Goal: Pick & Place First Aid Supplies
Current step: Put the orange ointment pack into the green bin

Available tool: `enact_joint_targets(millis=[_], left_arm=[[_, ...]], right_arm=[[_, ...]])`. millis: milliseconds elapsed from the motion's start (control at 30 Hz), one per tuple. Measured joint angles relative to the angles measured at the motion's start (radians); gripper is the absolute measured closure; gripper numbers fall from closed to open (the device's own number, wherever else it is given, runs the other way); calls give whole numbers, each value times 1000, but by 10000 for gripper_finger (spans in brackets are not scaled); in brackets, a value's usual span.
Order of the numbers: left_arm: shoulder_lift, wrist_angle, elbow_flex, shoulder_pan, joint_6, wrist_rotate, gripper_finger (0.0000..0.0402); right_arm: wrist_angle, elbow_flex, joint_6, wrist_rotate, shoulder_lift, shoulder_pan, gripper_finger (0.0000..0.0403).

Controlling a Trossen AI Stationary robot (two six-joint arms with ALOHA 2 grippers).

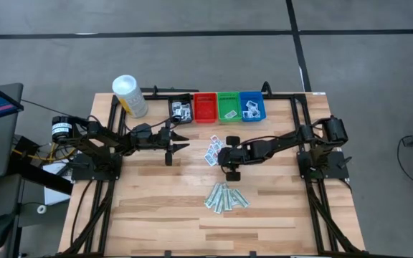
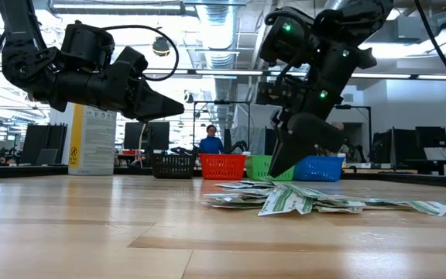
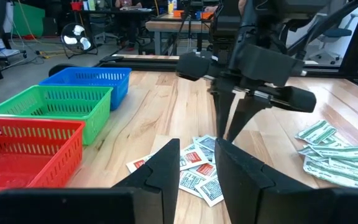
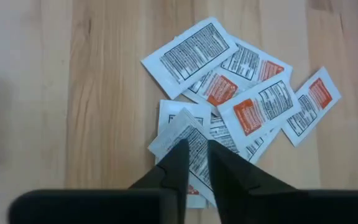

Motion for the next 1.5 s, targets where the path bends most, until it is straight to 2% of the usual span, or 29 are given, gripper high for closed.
enact_joint_targets(millis=[200, 467, 567, 1033, 1500], left_arm=[[0, 0, 0, 0, 0, 0, 300], [0, 0, 0, 0, 0, 0, 300], [0, 0, 0, 0, 0, 0, 300], [0, 0, 0, -27, 4, 0, 300], [0, 0, 0, -27, 6, 0, 300]], right_arm=[[24, 0, 28, 0, -1, 9, 277], [71, 1, 108, -3, -2, 39, 160], [85, 1, 118, -5, -1, 60, 133], [112, 4, 167, 50, 67, 76, 121], [72, 2, 210, 103, 66, 76, 121]])
